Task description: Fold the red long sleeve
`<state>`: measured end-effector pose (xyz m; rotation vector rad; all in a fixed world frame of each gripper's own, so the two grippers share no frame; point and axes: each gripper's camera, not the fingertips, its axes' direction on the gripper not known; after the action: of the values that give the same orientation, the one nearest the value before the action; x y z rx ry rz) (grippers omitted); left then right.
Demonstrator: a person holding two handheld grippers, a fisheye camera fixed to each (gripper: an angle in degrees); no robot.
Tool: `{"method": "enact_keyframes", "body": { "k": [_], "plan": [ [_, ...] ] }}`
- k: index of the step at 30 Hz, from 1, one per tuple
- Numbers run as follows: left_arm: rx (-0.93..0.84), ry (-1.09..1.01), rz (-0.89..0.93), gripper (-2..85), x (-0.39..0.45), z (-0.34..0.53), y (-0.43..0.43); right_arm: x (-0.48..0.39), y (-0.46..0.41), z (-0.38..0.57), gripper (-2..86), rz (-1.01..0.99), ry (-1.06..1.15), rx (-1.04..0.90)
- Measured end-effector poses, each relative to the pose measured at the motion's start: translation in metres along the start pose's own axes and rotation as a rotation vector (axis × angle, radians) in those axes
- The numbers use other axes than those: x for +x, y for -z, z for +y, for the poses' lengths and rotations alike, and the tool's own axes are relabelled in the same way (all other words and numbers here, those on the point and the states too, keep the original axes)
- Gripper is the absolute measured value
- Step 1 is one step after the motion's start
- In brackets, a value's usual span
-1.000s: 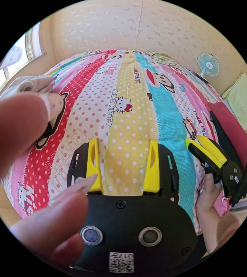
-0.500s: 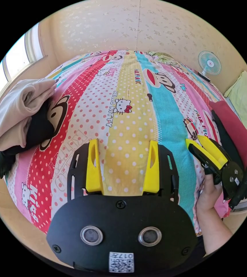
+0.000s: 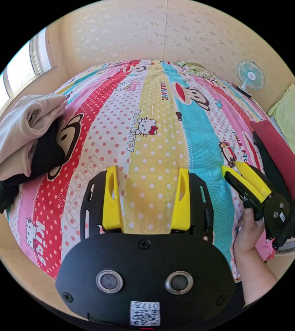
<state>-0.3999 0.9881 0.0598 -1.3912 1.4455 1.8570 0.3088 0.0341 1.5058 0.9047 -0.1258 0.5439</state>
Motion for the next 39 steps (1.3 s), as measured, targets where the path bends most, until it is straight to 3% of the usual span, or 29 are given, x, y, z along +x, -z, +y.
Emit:
{"method": "enact_keyframes", "body": {
  "k": [39],
  "plan": [
    [0.000,0.002,0.004,23.0,-0.005,0.004,-0.016,-0.031,-0.009,0.006,10.2,-0.020,0.001,-0.032]
  ]
}}
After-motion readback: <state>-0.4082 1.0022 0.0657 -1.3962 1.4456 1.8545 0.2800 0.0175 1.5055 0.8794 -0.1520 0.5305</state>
